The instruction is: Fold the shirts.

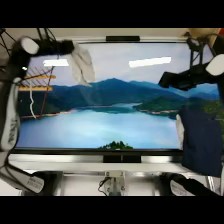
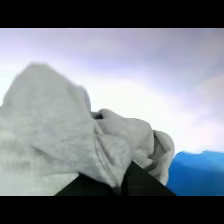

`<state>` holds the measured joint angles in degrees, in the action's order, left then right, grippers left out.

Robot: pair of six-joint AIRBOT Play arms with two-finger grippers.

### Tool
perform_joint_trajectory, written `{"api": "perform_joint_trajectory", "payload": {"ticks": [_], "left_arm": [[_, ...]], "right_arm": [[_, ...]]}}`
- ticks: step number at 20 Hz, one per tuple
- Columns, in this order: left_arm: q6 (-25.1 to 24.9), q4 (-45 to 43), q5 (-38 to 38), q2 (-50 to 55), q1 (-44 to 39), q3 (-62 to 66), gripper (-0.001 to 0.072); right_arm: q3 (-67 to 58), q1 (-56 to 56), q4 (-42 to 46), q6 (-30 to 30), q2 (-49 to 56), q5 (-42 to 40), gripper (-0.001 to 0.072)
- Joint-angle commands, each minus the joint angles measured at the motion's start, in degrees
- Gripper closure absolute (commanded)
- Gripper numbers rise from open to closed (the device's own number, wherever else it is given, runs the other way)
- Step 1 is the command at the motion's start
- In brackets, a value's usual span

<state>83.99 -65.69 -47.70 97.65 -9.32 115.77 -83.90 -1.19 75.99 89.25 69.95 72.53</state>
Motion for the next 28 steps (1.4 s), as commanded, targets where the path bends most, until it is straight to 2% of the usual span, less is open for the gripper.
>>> {"api": "perform_joint_trajectory", "payload": {"ticks": [1, 4, 7, 11, 14, 15, 16, 17, 21, 23, 26, 28], "left_arm": [[-4.9, 0.1, -0.6, -17.8, -6.7, 0.0, 0.0669], [-4.7, 0.2, -7.0, -24.6, -13.8, -0.9, 0.0669], [-2.8, 0.2, -16.5, -23.2, -20.4, -4.4, 0.0668], [-1.6, 0.2, -17.0, -14.7, -27.2, -15.4, 0.0668], [3.3, 1.7, -17.0, -4.3, -30.2, -16.9, 0.0658], [4.3, 3.5, -17.5, -1.6, -30.3, -16.7, 0.0447], [6.4, 5.4, -18.8, 0.0, -29.9, -16.6, 0.002], [7.4, 6.2, -21.6, 0.5, -28.7, -16.1, -0.0009], [7.3, 3.0, -40.0, -3.6, -17.9, -12.2, -0.0006], [7.3, 0.5, -45.8, -8.7, -11.8, -13.9, -0.0001], [7.4, 0.5, -45.2, -18.3, -7.4, -26.9, 0.0001], [9.6, 1.1, -40.5, -25.4, -7.9, -42.6, 0.0001]], "right_arm": [[-1.9, 0.0, 1.2, -0.2, -8.4, 0.8, 0.0068], [-2.2, 0.0, 0.5, 0.6, -19.3, 2.9, 0.0068], [-2.2, 0.0, 0.6, 1.8, -26.9, 13.2, 0.0068], [0.5, 0.0, 0.8, 3.5, -28.5, 26.6, 0.0069], [7.8, 0.0, 0.8, 4.2, -28.4, 24.1, 0.0068], [11.1, 0.0, 0.8, 4.9, -28.4, 21.4, 0.0069], [14.4, 0.0, 0.6, 5.6, -28.4, 18.7, 0.0068], [17.7, 0.0, 0.4, 5.9, -28.3, 15.7, 0.0068], [24.3, 0.0, 0.3, 4.4, -22.8, 7.7, 0.0067], [24.4, 0.0, -0.9, 2.2, -17.3, 3.4, 0.0067], [24.4, 0.0, -4.9, -1.2, -7.5, -3.0, 0.0067], [24.4, 0.0, -8.2, -4.3, -0.6, -4.6, 0.0067]]}}
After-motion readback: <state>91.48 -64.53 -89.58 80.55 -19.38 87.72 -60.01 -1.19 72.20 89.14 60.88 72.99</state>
